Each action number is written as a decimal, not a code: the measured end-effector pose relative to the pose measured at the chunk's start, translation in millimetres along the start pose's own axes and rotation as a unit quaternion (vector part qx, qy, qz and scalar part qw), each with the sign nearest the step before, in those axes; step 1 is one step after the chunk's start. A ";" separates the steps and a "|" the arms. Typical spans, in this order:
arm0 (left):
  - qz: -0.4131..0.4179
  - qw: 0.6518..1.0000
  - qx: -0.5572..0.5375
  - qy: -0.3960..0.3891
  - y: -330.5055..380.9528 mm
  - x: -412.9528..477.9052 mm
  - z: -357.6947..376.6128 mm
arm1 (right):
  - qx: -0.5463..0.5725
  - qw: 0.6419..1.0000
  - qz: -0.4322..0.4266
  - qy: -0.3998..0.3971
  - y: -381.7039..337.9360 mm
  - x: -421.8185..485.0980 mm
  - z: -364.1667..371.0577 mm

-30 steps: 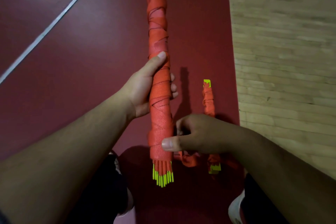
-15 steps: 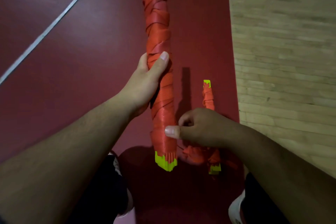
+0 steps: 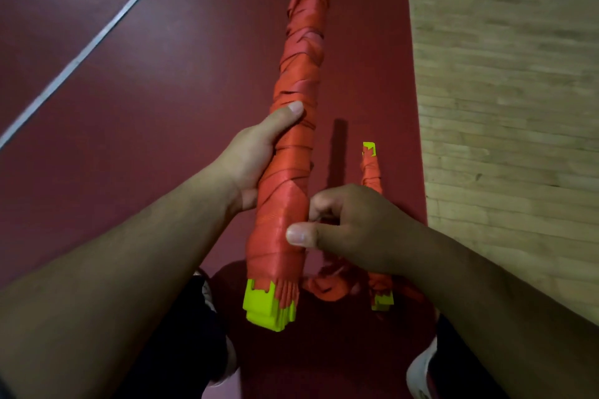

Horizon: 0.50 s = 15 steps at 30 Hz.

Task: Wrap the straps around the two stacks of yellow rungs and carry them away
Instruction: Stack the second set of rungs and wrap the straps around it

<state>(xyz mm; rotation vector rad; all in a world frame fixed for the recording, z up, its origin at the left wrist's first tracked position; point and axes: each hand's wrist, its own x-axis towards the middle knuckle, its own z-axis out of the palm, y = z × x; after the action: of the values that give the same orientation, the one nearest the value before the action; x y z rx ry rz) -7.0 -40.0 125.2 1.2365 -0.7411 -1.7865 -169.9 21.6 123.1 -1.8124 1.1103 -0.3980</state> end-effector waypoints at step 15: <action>-0.036 0.994 -0.055 -0.085 -0.4 6.1 -4.2 | 0.073 0.993 0.061 -0.063 12.9 0.2 -2.7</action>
<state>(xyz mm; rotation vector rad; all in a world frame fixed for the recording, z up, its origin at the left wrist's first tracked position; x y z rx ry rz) -4.3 -45.2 120.6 1.0600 -0.6893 -1.9823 -178.3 18.1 113.5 -1.6096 1.0700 -0.2801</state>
